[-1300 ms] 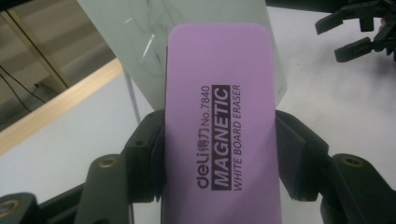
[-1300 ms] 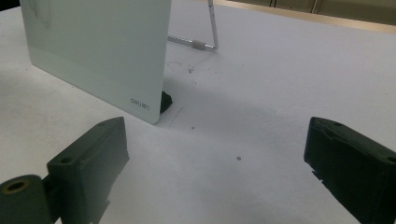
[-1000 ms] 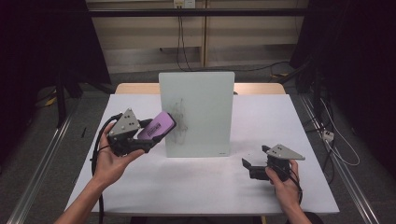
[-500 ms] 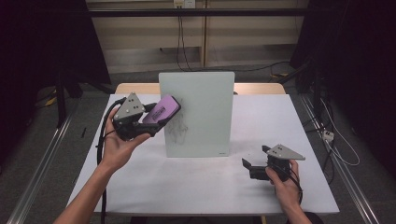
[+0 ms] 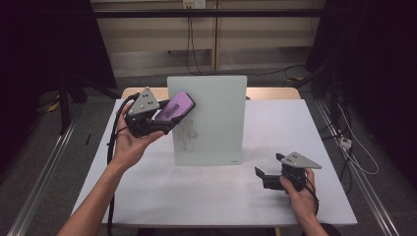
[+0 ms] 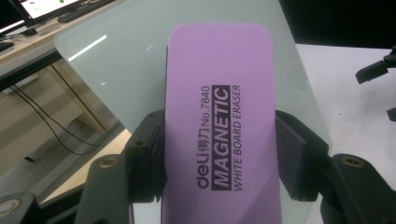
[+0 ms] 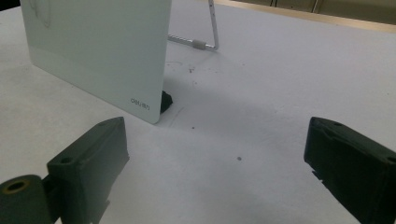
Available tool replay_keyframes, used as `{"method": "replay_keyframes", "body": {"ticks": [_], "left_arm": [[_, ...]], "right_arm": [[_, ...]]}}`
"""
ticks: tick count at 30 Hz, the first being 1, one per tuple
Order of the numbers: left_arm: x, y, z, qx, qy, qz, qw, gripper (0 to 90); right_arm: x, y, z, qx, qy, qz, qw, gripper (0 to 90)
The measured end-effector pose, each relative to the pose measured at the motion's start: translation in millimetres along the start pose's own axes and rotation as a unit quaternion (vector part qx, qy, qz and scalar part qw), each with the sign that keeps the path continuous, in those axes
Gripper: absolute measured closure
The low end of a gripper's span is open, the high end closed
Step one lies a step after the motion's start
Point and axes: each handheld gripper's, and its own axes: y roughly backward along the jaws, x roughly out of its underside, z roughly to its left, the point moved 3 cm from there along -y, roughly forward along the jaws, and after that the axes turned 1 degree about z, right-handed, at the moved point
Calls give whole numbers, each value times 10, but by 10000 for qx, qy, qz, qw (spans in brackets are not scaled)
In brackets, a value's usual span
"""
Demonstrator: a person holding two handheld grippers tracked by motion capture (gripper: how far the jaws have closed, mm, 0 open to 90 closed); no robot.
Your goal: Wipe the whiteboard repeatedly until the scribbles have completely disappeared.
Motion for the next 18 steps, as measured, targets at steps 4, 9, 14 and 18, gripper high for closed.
{"method": "replay_keyframes", "body": {"ticks": [4,9,14,18], "left_arm": [[-14,-67,21,-68,2,-24,10000,411],[3,-150,28,-133,-83,-29,9999,411],[7,-175,22,-176,-191,14,9997,412],[17,-197,9,-245,-335,66,9991,411]], "right_arm": [[0,-5,0,7,0,11,10000,63],[3,1,1,-10,-3,3,10000,63],[3,-1,1,-16,7,3,10000,63],[0,-4,8,-15,34,-2,10000,63]]}}
